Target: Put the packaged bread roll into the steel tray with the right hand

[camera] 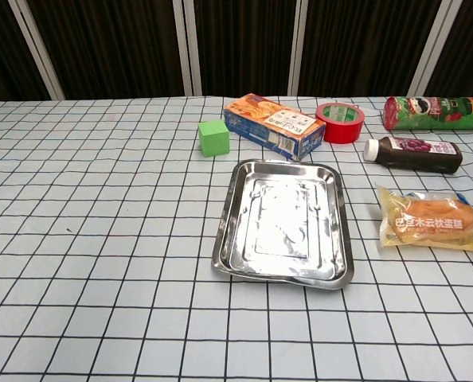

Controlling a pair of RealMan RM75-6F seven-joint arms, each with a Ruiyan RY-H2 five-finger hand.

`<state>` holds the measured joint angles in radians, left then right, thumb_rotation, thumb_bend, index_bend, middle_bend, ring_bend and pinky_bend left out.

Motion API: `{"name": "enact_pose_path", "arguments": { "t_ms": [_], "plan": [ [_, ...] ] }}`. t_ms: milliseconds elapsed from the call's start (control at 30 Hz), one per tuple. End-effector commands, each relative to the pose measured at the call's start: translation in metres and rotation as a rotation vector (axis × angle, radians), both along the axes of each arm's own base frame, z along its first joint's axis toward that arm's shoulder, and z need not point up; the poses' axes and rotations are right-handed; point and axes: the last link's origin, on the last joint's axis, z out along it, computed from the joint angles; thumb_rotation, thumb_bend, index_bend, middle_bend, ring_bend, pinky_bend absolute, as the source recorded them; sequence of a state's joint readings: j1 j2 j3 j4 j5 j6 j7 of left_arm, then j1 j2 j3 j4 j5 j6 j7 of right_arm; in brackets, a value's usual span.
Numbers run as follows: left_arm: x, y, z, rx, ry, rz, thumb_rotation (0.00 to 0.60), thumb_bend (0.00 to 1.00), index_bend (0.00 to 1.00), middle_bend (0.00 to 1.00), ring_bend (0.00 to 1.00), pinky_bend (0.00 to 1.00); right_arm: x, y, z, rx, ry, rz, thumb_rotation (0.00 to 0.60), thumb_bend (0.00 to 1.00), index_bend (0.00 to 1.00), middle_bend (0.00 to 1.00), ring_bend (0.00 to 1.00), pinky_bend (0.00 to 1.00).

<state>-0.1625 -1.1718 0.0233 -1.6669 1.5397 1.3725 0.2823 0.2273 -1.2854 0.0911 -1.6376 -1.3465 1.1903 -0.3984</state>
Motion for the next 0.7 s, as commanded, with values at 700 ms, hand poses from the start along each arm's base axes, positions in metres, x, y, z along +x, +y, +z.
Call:
{"name": "enact_pose_path", "arguments": {
  "t_ms": [700],
  "plan": [
    [-0.001, 0.001, 0.0, -0.005, 0.0, 0.016, 0.6, 0.08, 0.0, 0.0, 0.0, 0.09, 0.015, -0.073, -0.053, 0.113, -0.007, -0.076, 0.6, 0.29, 0.09, 0.08, 0.04, 0.22]
  ]
}}
